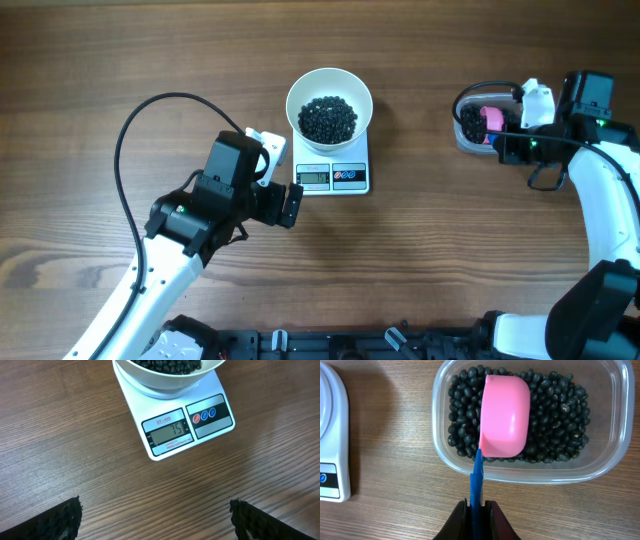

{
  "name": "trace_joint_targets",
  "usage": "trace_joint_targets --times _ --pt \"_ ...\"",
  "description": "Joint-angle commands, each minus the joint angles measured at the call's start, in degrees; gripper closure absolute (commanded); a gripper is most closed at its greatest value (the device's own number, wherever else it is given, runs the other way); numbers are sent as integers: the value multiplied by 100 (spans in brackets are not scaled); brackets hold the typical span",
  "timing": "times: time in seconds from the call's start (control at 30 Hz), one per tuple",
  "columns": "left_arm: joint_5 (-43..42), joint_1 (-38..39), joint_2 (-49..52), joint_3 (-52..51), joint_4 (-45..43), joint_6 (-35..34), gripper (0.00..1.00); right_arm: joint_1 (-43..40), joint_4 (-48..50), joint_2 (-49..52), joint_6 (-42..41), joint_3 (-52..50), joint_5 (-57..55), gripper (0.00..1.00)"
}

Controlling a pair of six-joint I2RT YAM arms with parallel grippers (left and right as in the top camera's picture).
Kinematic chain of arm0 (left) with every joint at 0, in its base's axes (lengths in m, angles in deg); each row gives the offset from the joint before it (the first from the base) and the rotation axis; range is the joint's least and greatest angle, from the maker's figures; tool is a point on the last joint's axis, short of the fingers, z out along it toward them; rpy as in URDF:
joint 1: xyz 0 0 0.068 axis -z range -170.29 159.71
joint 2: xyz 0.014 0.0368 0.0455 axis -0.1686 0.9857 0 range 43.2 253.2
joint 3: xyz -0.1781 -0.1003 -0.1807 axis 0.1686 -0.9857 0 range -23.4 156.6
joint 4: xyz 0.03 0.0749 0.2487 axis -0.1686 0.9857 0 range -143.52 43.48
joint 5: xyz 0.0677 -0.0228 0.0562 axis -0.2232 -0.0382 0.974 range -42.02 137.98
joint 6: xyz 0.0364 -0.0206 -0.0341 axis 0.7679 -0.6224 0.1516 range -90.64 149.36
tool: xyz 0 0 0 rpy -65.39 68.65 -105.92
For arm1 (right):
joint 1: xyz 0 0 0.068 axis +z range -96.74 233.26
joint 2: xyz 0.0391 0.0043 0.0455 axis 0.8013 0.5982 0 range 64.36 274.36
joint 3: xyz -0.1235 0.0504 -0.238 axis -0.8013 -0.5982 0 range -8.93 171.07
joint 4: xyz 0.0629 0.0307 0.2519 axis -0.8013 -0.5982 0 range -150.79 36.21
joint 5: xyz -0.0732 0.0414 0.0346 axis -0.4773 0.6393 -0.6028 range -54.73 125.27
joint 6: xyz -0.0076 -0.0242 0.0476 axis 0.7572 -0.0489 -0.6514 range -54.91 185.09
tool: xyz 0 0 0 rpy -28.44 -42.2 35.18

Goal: Scoop item into bowl and weigh 150g on scale
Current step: 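Dip the pink scoop into the black beans with the right gripper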

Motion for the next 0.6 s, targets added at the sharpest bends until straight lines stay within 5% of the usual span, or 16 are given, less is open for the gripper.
trace_joint_targets --times 0.0,0.57 --pt "52 -26 22 -55 -15 72 0 15 -48 96 63 -13 411 96" --pt "52 -26 22 -55 -17 72 0 13 76 96 -24 -13 984 95"
